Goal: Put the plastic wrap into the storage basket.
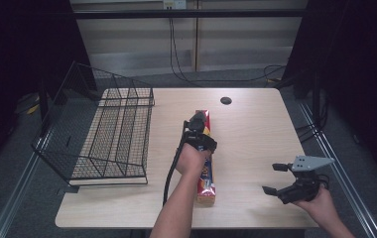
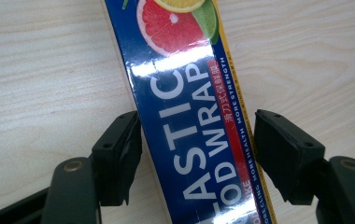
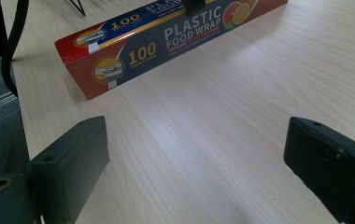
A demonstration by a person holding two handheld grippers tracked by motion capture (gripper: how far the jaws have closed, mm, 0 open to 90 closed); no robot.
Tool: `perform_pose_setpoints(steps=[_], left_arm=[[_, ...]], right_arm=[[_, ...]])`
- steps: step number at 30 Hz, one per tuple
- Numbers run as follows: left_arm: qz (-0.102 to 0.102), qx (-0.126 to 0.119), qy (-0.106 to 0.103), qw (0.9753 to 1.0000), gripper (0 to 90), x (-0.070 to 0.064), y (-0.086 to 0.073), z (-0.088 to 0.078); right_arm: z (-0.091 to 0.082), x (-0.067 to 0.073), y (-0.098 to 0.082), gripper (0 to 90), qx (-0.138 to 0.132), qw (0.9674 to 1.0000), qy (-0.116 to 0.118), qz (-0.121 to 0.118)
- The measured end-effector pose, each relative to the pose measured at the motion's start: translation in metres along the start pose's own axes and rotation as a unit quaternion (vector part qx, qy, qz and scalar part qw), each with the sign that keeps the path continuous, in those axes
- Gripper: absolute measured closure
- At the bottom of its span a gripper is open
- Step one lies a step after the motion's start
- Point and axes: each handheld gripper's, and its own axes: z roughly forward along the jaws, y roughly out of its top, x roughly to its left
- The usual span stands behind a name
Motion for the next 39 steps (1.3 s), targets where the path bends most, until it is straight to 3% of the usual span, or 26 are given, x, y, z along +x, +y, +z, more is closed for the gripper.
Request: perform_pose_setpoints(steps=[8, 18, 23, 31, 39], left_arm=[[-0.015, 0.003, -0.005, 0.9999, 35.3, 0.0007, 0.0001, -0.0005], [-0.014, -0.003, -0.002, 0.9999, 35.6, 0.0004, -0.0006, -0.0003], [-0.023, -0.002, 0.009, 0.9997, 35.4, -0.0029, 0.0005, 0.0007], [-0.017, 0.0, 0.011, 0.9998, 33.9, -0.0034, 0.0017, 0.0038], [-0.032, 0.016, 0.001, 0.9994, 37.7, 0.0003, 0.0055, 0.0031]], right_arm=[[0.0, -0.0001, 0.0001, 6.9, 0.001, 1.0, 0.001, 0.001], [0.0001, 0.0002, 0.0001, 7.0, 0.001, 1.0, 0.002, 0.001], [0.0008, 0.0002, 0.0002, 7.0, 0.002, 1.0, 0.005, 0.001], [0.0003, 0.0002, 0.0001, 6.9, 0.001, 1.0, 0.002, 0.002], [0.0001, 0.0001, 0.0, 6.9, 0.002, 1.0, 0.003, 0.001]])
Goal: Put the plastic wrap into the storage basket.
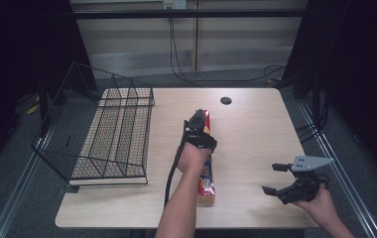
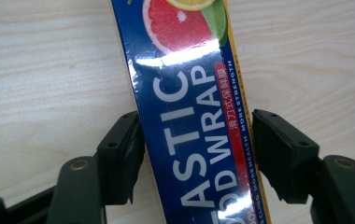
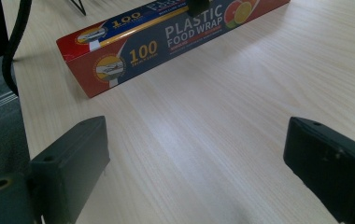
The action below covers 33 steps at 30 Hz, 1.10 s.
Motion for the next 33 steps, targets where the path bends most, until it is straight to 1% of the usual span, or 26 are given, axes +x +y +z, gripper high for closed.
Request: perform_pose_setpoints(steps=[3, 5, 6, 7, 8, 9, 10, 11, 13, 15, 16, 17, 18, 22, 23, 24, 26, 27, 28, 30, 32, 33], left_arm=[[0.002, 0.009, 0.01, 0.9999, 39.8, 0.004, 0.0, -0.004], [0.009, 0.011, 0.016, 0.9998, 42.3, 0.007, 0.0, -0.006], [0.009, 0.011, 0.016, 0.9998, 43.4, 0.007, 0.0, -0.006], [0.019, 0.021, 0.025, 0.9993, 44.5, 0.01, 0.0, -0.009], [0.019, 0.021, 0.025, 0.9993, 45.3, 0.01, 0.0, -0.009], [0.028, 0.034, 0.034, 0.9985, 45.8, 0.012, 0.001, -0.011], [0.028, 0.034, 0.034, 0.9985, 46.3, 0.012, 0.001, -0.011], [0.036, 0.045, 0.04, 0.9975, 46.5, 0.012, 0.002, -0.012], [0.043, 0.056, 0.049, 0.9963, 47.0, 0.011, 0.003, -0.015], [0.047, 0.055, 0.051, 0.9961, 47.1, 0.012, 0.004, -0.015], [0.048, 0.057, 0.048, 0.996, 47.1, 0.012, 0.005, -0.016], [0.043, 0.057, 0.047, 0.9963, 47.1, 0.012, 0.005, -0.017], [0.049, 0.059, 0.049, 0.9959, 47.1, 0.012, 0.006, -0.019], [0.049, 0.056, 0.054, 0.9958, 47.2, 0.012, 0.008, -0.025], [0.05, 0.055, 0.05, 0.996, 47.2, 0.012, 0.008, -0.027], [0.052, 0.055, 0.052, 0.9958, 47.2, 0.012, 0.009, -0.029], [0.049, 0.055, 0.046, 0.9963, 47.2, 0.012, 0.01, -0.034], [0.049, 0.055, 0.046, 0.9963, 47.2, 0.012, 0.01, -0.034], [0.053, 0.055, 0.045, 0.9961, 47.2, 0.013, 0.011, -0.037], [0.052, 0.052, 0.051, 0.996, 47.2, 0.013, 0.012, -0.041], [0.048, 0.051, 0.046, 0.9965, 47.3, 0.014, 0.013, -0.049], [0.052, 0.051, 0.045, 0.9963, 47.3, 0.015, 0.014, -0.052]], right_arm=[[0.0, 0.0, 0.0, 7.0, -0.002, 1.0, -0.002, -0.001], [0.0, 0.0, 0.0, 7.0, -0.001, 1.0, 0.0, -0.001], [0.0, 0.0, 0.0, 7.0, -0.001, 1.0, 0.0, -0.001], [0.0, 0.0, 0.0, 7.0, -0.001, 1.0, -0.001, -0.002], [0.0, 0.0, 0.0, 7.0, -0.001, 1.0, -0.001, -0.002], [0.0, 0.0, 0.0, 7.0, -0.002, 1.0, -0.001, -0.002], [0.0, 0.0, 0.0, 7.0, -0.002, 1.0, -0.001, -0.002], [0.0, 0.0, 0.0, 7.0, -0.003, 1.0, -0.001, -0.001], [0.0, 0.0, 0.0, 7.0, -0.003, 1.0, -0.002, -0.002], [0.0, 0.0, 0.0, 7.0, -0.003, 1.0, -0.002, -0.002], [0.0, 0.0, 0.0, 7.0, -0.003, 1.0, -0.002, -0.002], [-0.001, 0.0, 0.0, 7.0, -0.003, 1.0, -0.002, 0.0], [-0.001, 0.0, 0.0, 7.0, -0.003, 1.0, -0.002, 0.0], [0.0, 0.0, 0.0, 6.9, -0.004, 1.0, -0.001, 0.0], [0.0, 0.0, 0.0, 6.8, -0.004, 1.0, -0.002, -0.002], [0.0, 0.0, 0.0, 6.6, -0.004, 1.0, -0.002, -0.002], [0.0, 0.0, 0.0, 5.5, -0.006, 1.0, -0.005, -0.002], [0.0, 0.0, 0.0, 5.4, -0.007, 1.0, -0.004, -0.003], [0.0, 0.0, 0.0, 5.4, -0.007, 1.0, -0.004, -0.003], [0.0, 0.0, 0.0, 5.2, -0.007, 1.0, -0.004, -0.004], [0.0, 0.0, 0.0, 4.6, -0.008, 1.0, -0.003, -0.004], [0.0, 0.0, 0.0, 4.4, -0.008, 1.0, -0.003, -0.005]])
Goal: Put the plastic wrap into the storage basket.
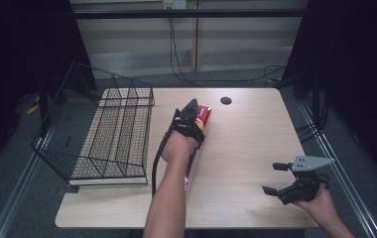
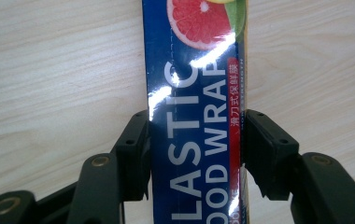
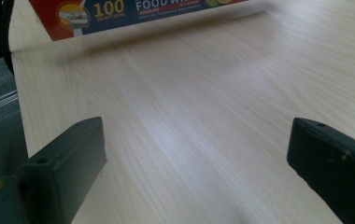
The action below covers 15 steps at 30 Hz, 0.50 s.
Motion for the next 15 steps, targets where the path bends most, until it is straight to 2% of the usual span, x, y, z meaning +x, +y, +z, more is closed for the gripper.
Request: perform_pose_setpoints(steps=[6, 9, 13, 15], left_arm=[[0.0, -0.001, 0.001, 1.0, 47.3, 0.005, 0.001, -0.012], [0.001, 0.006, 0.006, 1.0, 47.4, 0.006, 0.002, -0.017], [0.01, 0.02, -0.001, 0.9997, 47.3, 0.01, 0.004, -0.024], [0.009, 0.017, 0.0, 0.9998, 47.3, 0.011, 0.005, -0.03]], right_arm=[[0.0, -0.001, 0.0, 2.9, -0.002, 1.0, -0.004, 0.002], [0.0, 0.0, 0.0, 2.8, -0.002, 1.0, -0.004, 0.002], [0.0, -0.001, 0.0, 2.7, -0.003, 1.0, -0.004, 0.003], [0.0, -0.001, 0.0, 2.7, -0.003, 1.0, -0.004, 0.002]])
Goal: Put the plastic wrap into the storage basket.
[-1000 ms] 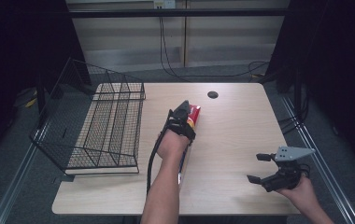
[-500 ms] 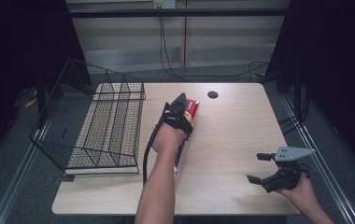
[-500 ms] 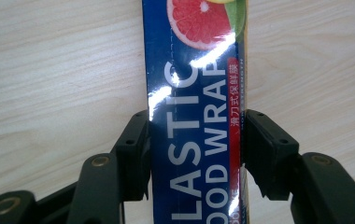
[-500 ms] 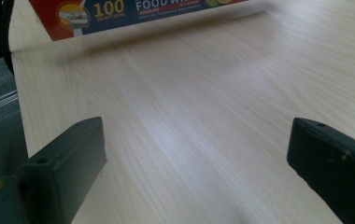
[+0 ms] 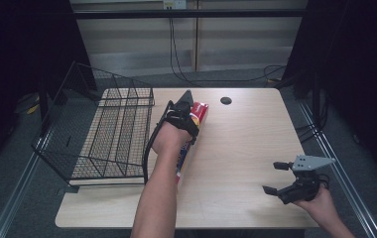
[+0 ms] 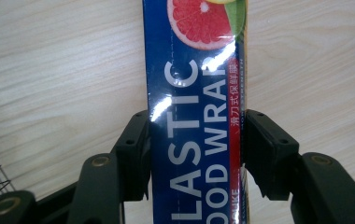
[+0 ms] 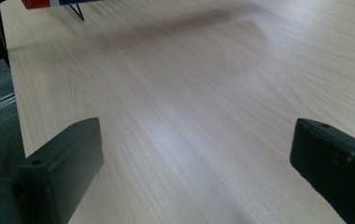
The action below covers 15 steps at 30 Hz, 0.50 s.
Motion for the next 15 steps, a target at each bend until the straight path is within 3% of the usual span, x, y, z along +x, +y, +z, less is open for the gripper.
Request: perform_pose_setpoints(steps=[13, 15], left_arm=[[-0.006, -0.011, 0.008, 0.9999, 47.3, 0.009, 0.001, -0.023], [-0.017, -0.013, 0.008, 0.9997, 47.3, 0.011, 0.001, -0.027]], right_arm=[[0.0, 0.0, 0.0, 2.4, 0.001, 1.0, 0.0, -0.001], [0.0, 0.0, 0.0, 2.2, 0.002, 1.0, 0.002, 0.0]])
